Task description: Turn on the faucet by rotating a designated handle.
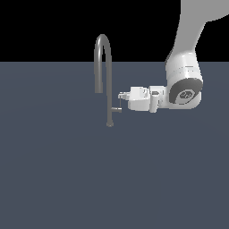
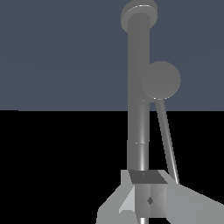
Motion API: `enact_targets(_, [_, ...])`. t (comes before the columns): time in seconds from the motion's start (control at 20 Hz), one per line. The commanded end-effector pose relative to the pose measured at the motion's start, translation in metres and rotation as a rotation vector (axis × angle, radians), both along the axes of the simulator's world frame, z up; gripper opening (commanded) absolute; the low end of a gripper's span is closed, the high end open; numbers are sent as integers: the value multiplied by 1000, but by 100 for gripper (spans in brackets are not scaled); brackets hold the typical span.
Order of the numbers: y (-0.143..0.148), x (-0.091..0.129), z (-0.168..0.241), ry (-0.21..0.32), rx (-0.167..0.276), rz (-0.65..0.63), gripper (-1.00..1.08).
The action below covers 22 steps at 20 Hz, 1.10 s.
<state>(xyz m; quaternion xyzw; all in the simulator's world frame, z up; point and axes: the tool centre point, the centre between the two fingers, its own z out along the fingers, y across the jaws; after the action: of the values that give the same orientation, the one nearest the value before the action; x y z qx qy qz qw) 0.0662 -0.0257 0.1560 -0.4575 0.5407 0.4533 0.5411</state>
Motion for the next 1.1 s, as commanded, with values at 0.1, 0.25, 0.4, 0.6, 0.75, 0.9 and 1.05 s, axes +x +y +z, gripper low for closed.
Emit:
enact_targets(0.1, [2, -16, -1, 4, 3, 5, -100])
enact_targets(0.25, [4, -25, -2, 4, 4, 6, -100])
enact_targets(0.4, [4, -21, 2, -6, 0, 1, -100])
enact_targets(0.6, [6, -37, -8, -2, 2, 3, -100])
enact_targets(0.75, [8, -49, -16, 1, 3, 5, -100])
enact_targets(0.9, [9, -57, -21, 4, 4, 6, -100])
enact_targets(1.05, [9, -54, -23, -12, 1, 3, -100])
